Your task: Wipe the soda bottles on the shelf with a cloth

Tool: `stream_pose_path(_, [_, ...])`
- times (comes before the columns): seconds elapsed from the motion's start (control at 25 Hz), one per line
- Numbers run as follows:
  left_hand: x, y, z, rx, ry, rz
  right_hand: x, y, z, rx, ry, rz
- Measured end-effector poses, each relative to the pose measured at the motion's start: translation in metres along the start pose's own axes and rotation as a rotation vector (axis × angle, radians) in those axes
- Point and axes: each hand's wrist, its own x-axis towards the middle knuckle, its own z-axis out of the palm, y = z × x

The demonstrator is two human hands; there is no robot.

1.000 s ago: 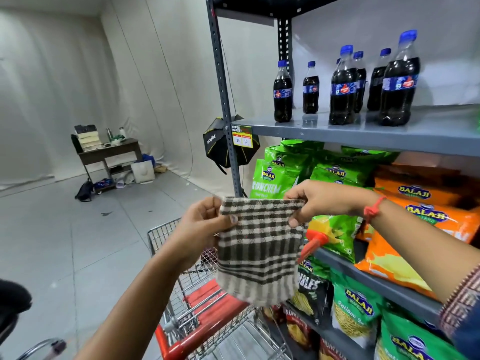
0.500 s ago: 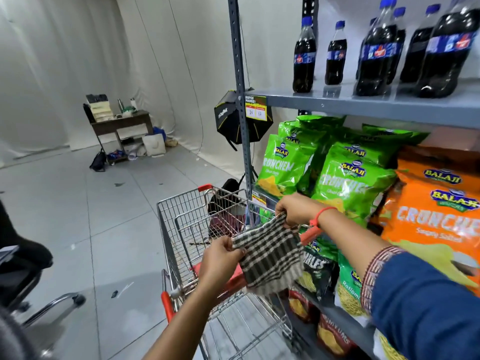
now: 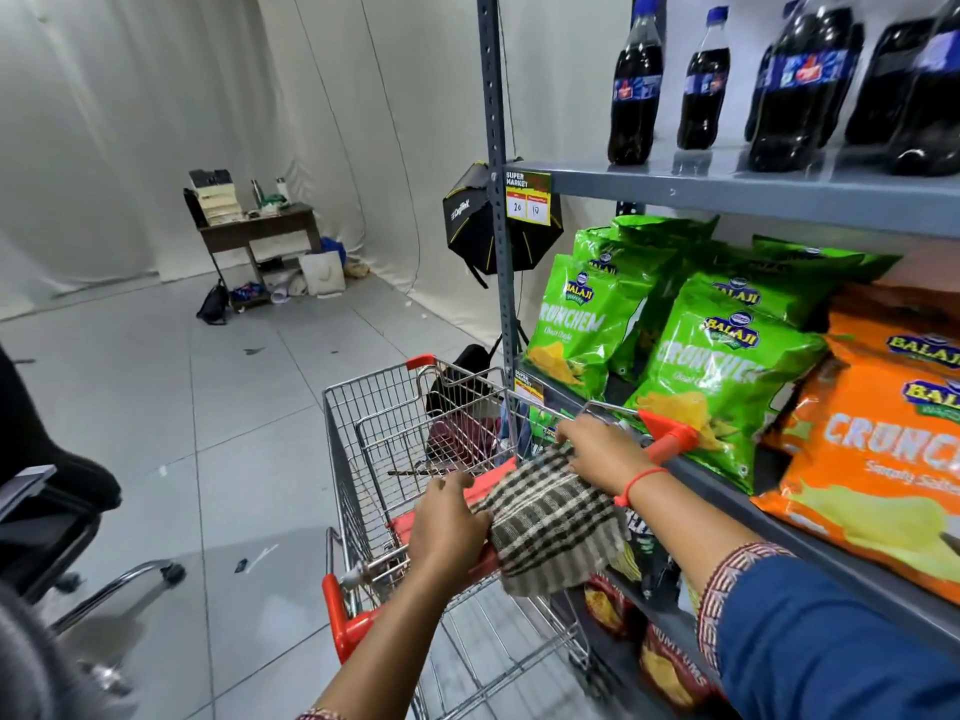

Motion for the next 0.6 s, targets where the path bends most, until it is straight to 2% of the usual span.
stream_pose_path(0.08, [-0.007,-0.002,-0.003,0.066,0.068,0.168,-0.004,0.006,-0.007,0.074,0.058,-0.02])
stream_pose_path(0.12, [-0.011,0.0,-0.007,0.109,0.024,0.219,-0.006,0.008,-0.014,0.116,0.001,-0.037])
stream_pose_path(0.16, [-0.013,0.0,-0.011,0.152,-0.066,0.237,-0.008,0.01,-0.021,0.128,-0.132,-0.062])
stream_pose_path(0.24, [-0.018,0.003,-0.012,0.259,-0.294,0.207,-0.015,0.012,-0.027,0.004,-0.407,-0.113])
stream_pose_path(0.28, [-0.02,0.004,-0.01,0.32,-0.347,0.198,-0.02,0.011,-0.022,-0.088,-0.438,-0.137])
stream_pose_path(0.44, [-0.027,0.007,0.001,0.456,-0.221,0.245,-0.034,0.004,-0.006,-0.168,-0.188,-0.176])
stream_pose_path(0.6, [-0.026,0.012,-0.006,0.553,-0.277,0.282,-0.049,0.008,-0.008,-0.083,-0.102,-0.144])
